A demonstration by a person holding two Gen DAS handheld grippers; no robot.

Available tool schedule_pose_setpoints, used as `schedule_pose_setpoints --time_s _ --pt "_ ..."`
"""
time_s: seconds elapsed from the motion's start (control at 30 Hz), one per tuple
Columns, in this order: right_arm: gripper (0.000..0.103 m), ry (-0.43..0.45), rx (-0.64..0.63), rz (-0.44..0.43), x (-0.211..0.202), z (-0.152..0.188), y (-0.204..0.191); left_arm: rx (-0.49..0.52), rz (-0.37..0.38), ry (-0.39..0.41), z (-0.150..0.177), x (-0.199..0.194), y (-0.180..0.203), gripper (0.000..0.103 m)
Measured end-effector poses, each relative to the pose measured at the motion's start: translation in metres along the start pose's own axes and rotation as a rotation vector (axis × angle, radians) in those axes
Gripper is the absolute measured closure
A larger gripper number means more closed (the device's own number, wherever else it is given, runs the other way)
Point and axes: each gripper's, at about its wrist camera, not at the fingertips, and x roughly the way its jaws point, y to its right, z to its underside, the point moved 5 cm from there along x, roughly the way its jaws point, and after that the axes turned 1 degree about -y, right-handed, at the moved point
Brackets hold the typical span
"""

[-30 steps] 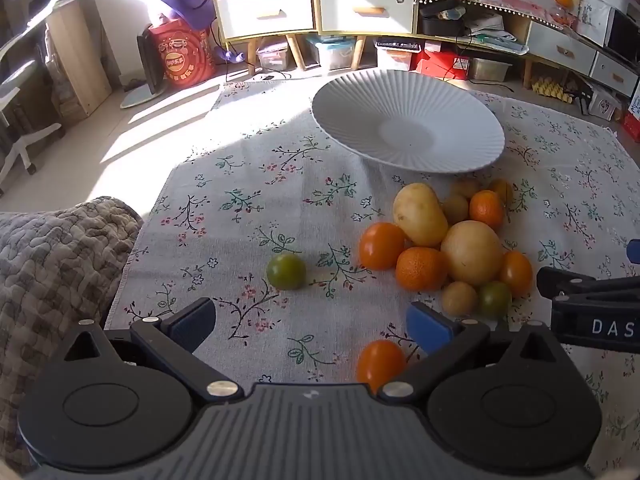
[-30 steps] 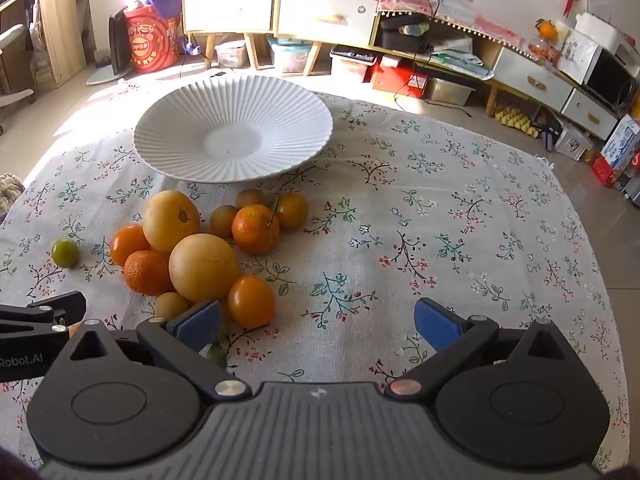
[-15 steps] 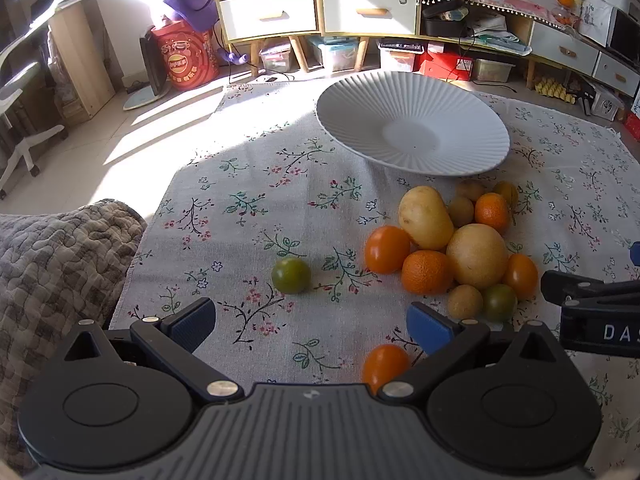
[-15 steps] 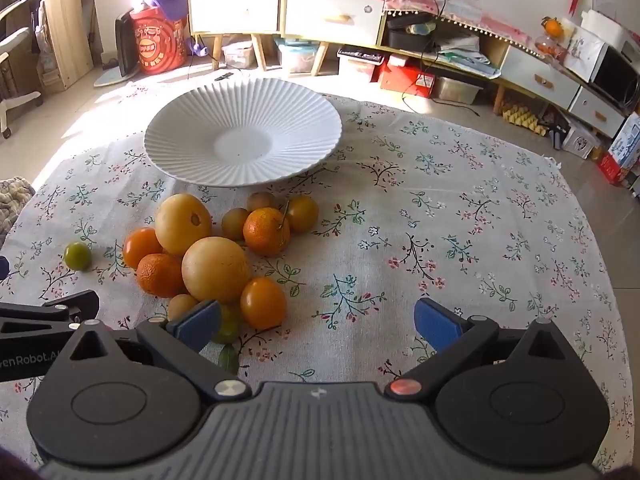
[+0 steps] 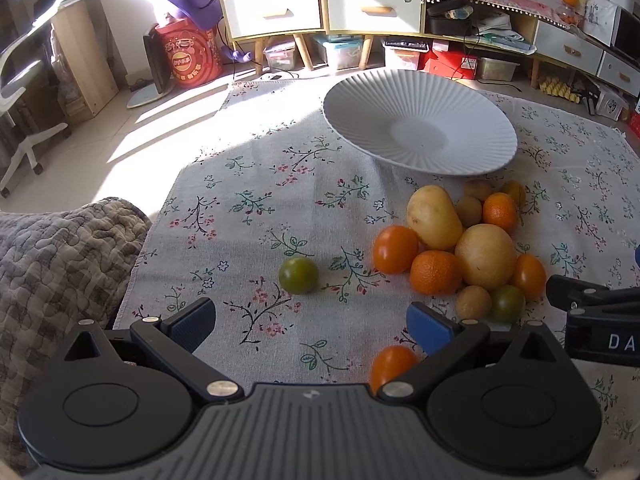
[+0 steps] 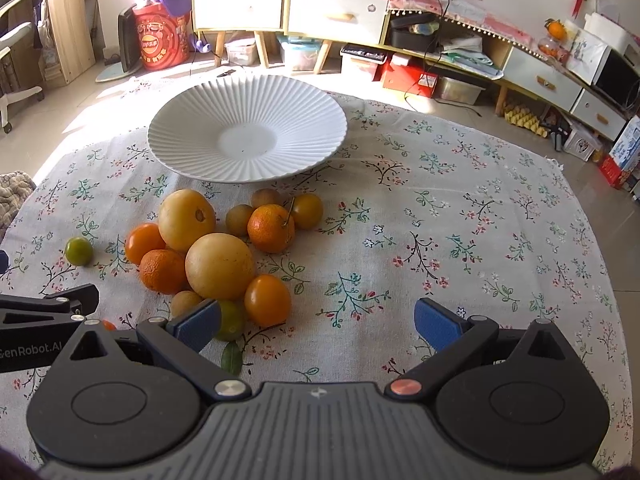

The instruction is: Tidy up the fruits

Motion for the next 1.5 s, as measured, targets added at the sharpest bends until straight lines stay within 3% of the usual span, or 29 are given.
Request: schedule_pose_setpoints --time_s 0.8,1.13,1.3,1.5 --pt "0.000 0.001 -0.016 -0.002 -0.002 -0.001 -0.003 0.002 -0.009 0.017 -0.003 -0.001 -0.004 0.010" --pt "0.000 0.001 -0.035 -0.027 -0.002 -0.002 -0.007 0.017 0.019 0.019 -0.005 -0.001 -0.004 0.010" --pt "0.000 0.016 -0.030 -0.075 -0.002 -0.004 -0.005 0.061 0.081 0.016 -0.011 0.003 -0.003 0.010" --pt "0.000 -0.025 -0.041 -0.178 0.004 -0.007 -0.005 0.125 0.170 0.053 -0.024 0.007 0.004 0.010"
